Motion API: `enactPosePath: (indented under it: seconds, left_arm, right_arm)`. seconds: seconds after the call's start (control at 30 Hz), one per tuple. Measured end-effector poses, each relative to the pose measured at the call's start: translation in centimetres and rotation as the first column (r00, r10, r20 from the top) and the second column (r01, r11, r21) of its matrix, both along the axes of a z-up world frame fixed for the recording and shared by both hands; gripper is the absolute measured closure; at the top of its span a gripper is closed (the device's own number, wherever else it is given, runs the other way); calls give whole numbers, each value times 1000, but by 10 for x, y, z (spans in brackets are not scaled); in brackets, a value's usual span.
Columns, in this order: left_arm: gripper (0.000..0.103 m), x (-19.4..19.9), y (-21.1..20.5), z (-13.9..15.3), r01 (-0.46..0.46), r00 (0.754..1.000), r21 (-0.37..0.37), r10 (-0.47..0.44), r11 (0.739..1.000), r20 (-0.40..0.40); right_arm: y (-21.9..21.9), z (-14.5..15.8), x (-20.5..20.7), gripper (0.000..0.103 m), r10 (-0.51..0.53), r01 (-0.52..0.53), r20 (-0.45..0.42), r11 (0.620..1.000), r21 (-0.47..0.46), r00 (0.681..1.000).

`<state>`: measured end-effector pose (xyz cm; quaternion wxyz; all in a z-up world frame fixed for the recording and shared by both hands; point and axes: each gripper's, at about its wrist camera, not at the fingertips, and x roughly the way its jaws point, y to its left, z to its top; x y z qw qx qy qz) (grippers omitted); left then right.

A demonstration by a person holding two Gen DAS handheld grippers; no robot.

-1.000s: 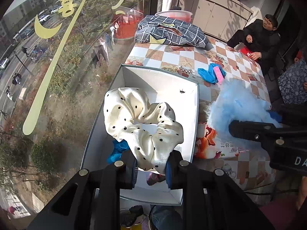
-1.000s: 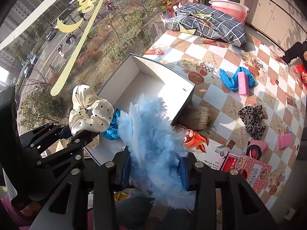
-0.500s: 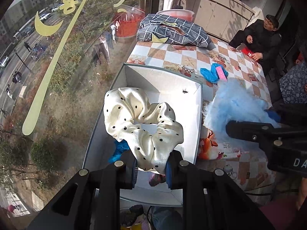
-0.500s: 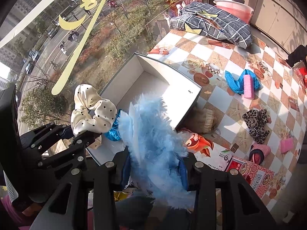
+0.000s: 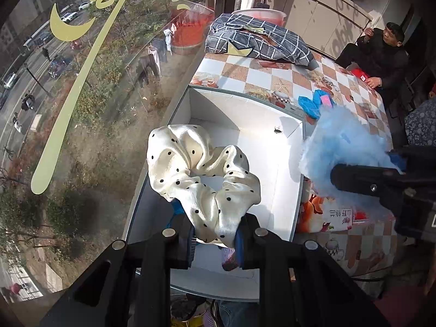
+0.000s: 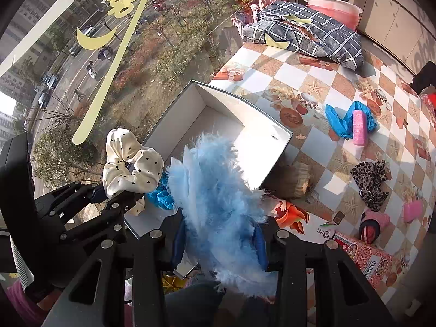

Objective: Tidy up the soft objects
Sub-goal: 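Open the left tool over the box while the right tool releases the blue boa, then move both tools back over the table toward the pink foam block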

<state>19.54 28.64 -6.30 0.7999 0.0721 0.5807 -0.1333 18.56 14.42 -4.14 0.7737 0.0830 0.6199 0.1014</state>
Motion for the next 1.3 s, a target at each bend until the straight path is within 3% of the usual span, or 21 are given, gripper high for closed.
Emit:
enactPosePath:
  seconds: [0.63,0.7,0.77,0.8,0.83,0.87,0.9,0.97,1.07,1.3]
  left_arm:
    - [76,7,-3,-19,1,999,5,-1,1000,-41]
    - [69,6,-3,-17,6,999,-6,-7,1000,-35]
    - [50,6,-4,-16,8,1000,0,-8,1000,-28]
    - [44,6,-4,-15,9,1000,1,-9,1000,-26]
    - [31,5,-5,-14,8,1000,0,-8,1000,-21]
    - [16,5,-4,-13,3,1000,-2,-3,1000,-14]
    - [14,4,-4,-12,-2,1000,-9,2,1000,-6]
    - [12,4,-2,-11,-22,1000,-23,21,999,-9]
    - [0,7,2,-12,-60,998,-58,59,996,-28]
    - [0,14,-6,0,-67,998,-158,65,985,-17]
  right_arm:
    - [13,-18,29,61,11,-10,-54,1000,16,998]
    - [13,-18,33,57,4,-3,-56,1000,24,998]
    - [13,-18,36,50,3,-1,-59,999,33,998]
    - [12,-17,37,40,-1,3,-59,999,35,998]
    - [10,-16,38,33,-8,10,-57,999,37,998]
    - [8,-16,38,18,-16,19,-58,999,43,998]
    - [5,-16,38,8,-27,30,-60,998,51,998]
    - [-2,-15,37,1,-52,57,-71,996,70,996]
    - [-15,-18,36,1,-93,104,-107,989,103,990]
    - [-55,-2,20,1,-213,229,-111,959,166,971]
